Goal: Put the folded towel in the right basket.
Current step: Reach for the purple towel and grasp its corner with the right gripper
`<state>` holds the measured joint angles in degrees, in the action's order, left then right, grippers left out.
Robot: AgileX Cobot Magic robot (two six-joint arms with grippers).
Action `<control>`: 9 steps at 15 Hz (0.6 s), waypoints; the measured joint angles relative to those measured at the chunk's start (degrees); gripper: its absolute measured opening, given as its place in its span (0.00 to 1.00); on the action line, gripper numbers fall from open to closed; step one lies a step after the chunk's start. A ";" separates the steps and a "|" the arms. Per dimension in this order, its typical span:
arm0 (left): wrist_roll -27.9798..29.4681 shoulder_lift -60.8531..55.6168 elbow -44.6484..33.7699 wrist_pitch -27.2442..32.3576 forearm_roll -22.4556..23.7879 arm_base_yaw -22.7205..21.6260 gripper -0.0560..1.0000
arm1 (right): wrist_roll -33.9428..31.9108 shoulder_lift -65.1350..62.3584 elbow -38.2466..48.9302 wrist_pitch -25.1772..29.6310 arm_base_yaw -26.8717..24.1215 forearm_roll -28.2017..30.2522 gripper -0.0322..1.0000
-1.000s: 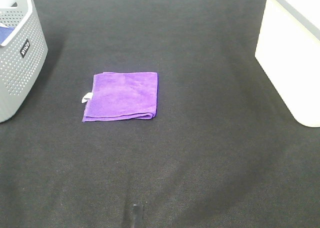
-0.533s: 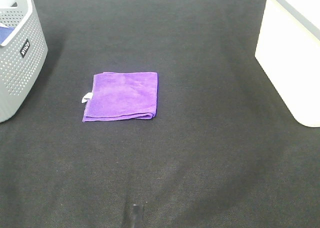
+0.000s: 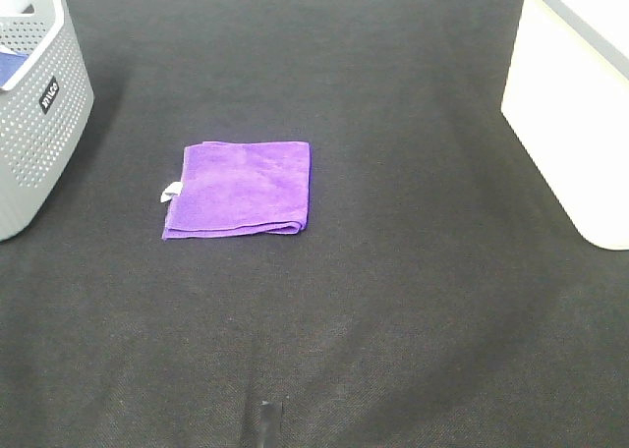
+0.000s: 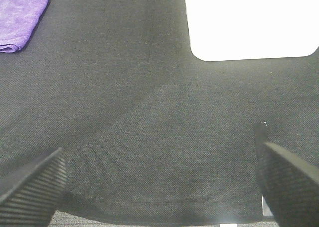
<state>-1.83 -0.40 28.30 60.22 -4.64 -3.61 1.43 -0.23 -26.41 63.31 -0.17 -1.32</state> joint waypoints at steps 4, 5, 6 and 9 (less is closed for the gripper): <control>0.00 0.00 0.00 0.00 0.00 0.00 0.99 | 0.00 0.00 0.00 0.00 0.00 0.00 0.98; 0.00 0.00 0.00 0.00 0.00 0.00 0.99 | 0.00 0.00 0.00 0.00 0.00 0.00 0.98; 0.00 0.00 0.00 0.00 0.00 0.00 0.99 | 0.00 0.00 0.00 0.00 0.00 0.00 0.98; 0.00 0.00 0.00 0.00 0.00 0.00 0.99 | 0.00 0.00 0.00 0.00 0.00 0.23 0.98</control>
<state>-1.83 -0.40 28.30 60.22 -4.64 -3.61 1.43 -0.23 -26.41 63.31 -0.17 -1.09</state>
